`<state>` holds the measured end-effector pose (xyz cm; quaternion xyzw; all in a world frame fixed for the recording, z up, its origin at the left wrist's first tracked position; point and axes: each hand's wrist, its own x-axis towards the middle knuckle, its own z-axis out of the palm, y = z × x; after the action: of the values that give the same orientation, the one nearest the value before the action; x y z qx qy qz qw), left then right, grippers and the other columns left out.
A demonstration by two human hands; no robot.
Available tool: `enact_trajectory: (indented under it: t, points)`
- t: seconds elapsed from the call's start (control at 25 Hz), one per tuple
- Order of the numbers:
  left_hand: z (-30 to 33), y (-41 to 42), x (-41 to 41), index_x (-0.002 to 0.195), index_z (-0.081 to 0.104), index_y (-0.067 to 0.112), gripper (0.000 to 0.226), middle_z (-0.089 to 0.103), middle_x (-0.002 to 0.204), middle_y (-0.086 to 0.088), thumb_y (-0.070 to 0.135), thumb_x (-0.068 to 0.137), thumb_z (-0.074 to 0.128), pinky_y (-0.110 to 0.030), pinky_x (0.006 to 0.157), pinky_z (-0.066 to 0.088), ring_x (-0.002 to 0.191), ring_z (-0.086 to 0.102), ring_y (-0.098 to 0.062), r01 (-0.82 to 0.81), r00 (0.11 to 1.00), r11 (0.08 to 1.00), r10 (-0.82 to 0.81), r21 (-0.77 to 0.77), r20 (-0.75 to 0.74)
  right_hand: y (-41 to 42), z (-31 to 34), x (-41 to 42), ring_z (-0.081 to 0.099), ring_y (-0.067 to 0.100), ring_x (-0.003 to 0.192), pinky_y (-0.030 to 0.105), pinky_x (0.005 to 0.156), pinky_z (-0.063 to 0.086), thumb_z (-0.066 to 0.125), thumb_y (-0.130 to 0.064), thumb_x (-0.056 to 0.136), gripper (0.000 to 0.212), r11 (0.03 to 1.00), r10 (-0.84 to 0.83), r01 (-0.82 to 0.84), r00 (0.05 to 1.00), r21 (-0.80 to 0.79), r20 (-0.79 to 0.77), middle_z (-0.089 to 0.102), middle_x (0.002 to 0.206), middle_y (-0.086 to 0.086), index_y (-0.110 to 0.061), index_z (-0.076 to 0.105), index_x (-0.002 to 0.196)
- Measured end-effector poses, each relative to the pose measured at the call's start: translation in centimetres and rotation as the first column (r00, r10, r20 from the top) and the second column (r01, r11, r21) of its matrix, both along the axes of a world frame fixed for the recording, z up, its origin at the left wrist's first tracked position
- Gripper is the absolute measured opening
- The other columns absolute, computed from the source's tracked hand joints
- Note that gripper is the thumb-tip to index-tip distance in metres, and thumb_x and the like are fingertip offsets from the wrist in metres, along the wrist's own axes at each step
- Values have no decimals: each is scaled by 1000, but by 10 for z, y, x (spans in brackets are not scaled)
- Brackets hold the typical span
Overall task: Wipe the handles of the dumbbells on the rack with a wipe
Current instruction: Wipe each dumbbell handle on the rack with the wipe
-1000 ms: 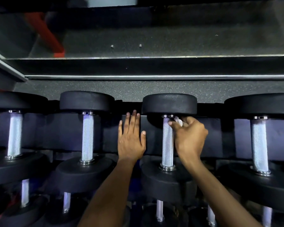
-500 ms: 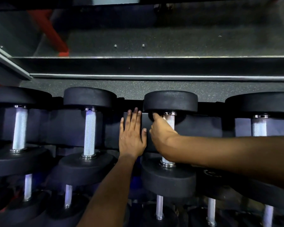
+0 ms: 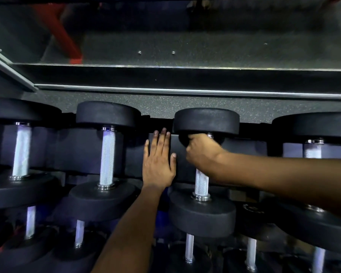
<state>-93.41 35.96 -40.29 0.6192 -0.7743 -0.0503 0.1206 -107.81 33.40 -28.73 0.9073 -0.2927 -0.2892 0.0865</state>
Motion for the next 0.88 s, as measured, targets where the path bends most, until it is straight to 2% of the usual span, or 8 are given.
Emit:
enact_trajectory:
  t: [0.16, 0.24, 0.28, 0.36, 0.4, 0.48, 0.64, 0.88]
  points:
    - [-1, -1, 0, 149, 32, 5, 64, 26, 158, -8, 33, 92, 34, -40, 119, 5, 147, 16, -23, -7, 1000, 1000, 7, -10, -5, 19, 25, -52, 61, 23, 112, 27, 102, 38, 33, -10, 88, 40, 992, 95, -50, 908, -119, 409, 65, 118, 10, -3, 67, 110]
    - [0, 0, -1, 149, 33, 4, 64, 26, 158, -8, 33, 91, 34, -40, 119, 4, 147, 17, -23, -7, 1000, 1000, 7, 0, -1, 41, 10, -78, 67, 23, 100, 25, 95, 36, 38, -8, 80, 41, 965, -119, 239, 760, -105, 639, 70, 110, 10, -4, 71, 104]
    - [1, 0, -1, 148, 33, 4, 64, 27, 158, -8, 32, 91, 34, -40, 119, 4, 147, 17, -23, -5, 1000, 1000, 5, 0, 3, 53, 1, -86, 68, 24, 98, 23, 94, 35, 43, -2, 79, 39, 887, -333, 460, 579, 39, 744, 70, 108, 11, -5, 71, 105]
    - [0, 0, -1, 148, 33, 4, 63, 27, 158, -8, 32, 91, 34, -41, 119, 5, 147, 18, -24, -8, 1000, 1000, 8, -5, 9, 61, -6, -86, 66, 18, 95, 20, 84, 40, 54, -1, 86, 27, 410, -704, 719, -142, 561, 696, 71, 103, 9, -9, 72, 105]
    - [0, -1, -1, 148, 34, 4, 63, 27, 158, -9, 32, 92, 34, -41, 119, 6, 147, 18, -24, -5, 1000, 1000, 5, -5, 11, 57, -10, -80, 63, 12, 87, 23, 75, 43, 61, -11, 88, 17, 167, -668, 636, -489, 754, 561, 72, 93, 5, -11, 74, 98]
    - [0, 0, -1, 148, 34, 4, 63, 27, 158, -9, 32, 92, 34, -41, 119, 7, 147, 18, -24, -4, 1000, 1000, 4, -9, 12, 47, -13, -46, 53, 6, 70, 25, 64, 42, 60, -11, 88, 12, 37, -579, 285, -775, 958, 253, 63, 73, 1, -9, 68, 79]
    - [1, 1, -1, 149, 32, 4, 63, 26, 158, -8, 33, 92, 33, -41, 119, 7, 147, 17, -24, -3, 1000, 1000, 3, -3, 7, 23, -4, 14, 61, 22, 94, 35, 87, 51, 59, -9, 75, 40, -52, -539, 137, -838, 989, 88, 63, 105, 12, -3, 53, 114]
    - [0, 0, -1, 149, 31, 4, 63, 25, 158, -9, 32, 92, 34, -41, 119, 6, 147, 17, -24, 1, 1000, 1000, -1, -13, 8, 14, -14, 12, 60, 28, 96, 37, 90, 52, 66, -28, 55, 58, -86, -585, 132, -809, 988, 57, 60, 107, 13, -3, 56, 107]
